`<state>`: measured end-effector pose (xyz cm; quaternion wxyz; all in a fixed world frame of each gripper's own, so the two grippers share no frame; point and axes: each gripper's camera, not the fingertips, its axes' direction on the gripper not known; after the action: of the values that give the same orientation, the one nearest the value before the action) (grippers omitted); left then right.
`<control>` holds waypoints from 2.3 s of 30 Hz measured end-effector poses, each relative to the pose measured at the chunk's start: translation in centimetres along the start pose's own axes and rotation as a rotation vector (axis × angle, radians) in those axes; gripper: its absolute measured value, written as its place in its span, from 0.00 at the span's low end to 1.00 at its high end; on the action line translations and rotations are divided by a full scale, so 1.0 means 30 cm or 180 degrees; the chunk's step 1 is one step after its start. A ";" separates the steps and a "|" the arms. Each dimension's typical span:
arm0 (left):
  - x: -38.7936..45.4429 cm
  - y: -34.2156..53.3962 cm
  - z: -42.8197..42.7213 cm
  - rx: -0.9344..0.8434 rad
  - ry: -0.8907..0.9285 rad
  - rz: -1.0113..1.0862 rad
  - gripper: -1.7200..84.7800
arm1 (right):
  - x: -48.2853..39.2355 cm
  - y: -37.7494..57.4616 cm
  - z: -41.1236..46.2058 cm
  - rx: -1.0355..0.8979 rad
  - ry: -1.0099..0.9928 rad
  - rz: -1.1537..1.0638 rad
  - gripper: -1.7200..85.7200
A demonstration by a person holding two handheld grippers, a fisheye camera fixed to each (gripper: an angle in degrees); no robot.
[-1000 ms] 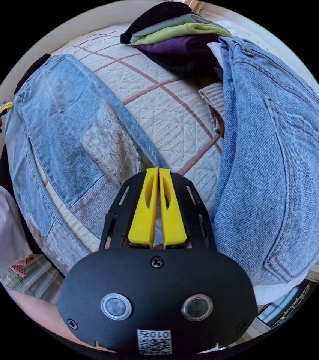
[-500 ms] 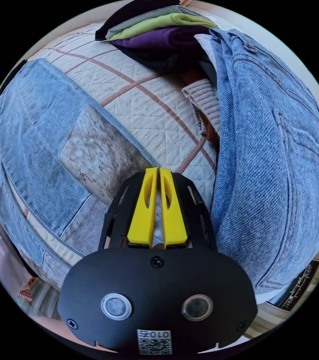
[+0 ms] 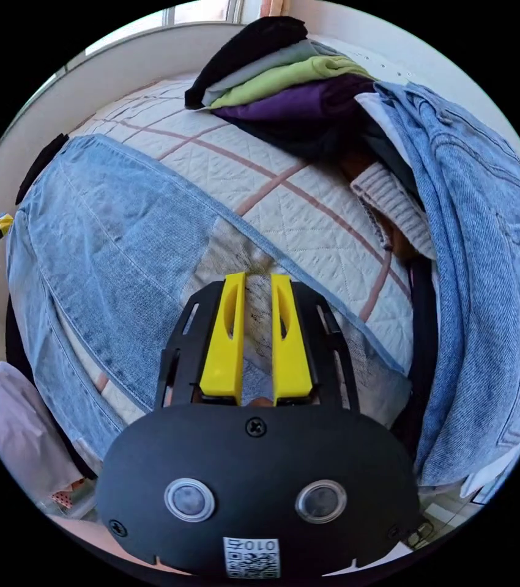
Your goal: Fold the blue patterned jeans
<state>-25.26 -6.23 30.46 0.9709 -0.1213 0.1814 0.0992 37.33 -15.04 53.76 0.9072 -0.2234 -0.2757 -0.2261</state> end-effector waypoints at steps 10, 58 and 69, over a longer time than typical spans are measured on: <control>-0.369 -0.020 0.034 -0.0726 -0.0590 -0.0359 0.08 | -0.172 0.053 -0.091 0.0115 0.0068 -0.0401 0.11; -0.935 -1.246 0.747 -0.1559 -0.0676 0.1686 0.12 | -0.231 -0.165 0.136 -0.0562 0.0946 -0.1047 0.05; -1.023 -1.294 0.751 -0.1590 -0.0437 0.1735 0.13 | -0.357 0.141 -0.099 0.0297 0.0905 -0.0954 0.03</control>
<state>-36.74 -41.59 70.13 0.8592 -0.2947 0.1117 0.4030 32.78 -10.16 43.91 0.9026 -0.1035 -0.1852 -0.3747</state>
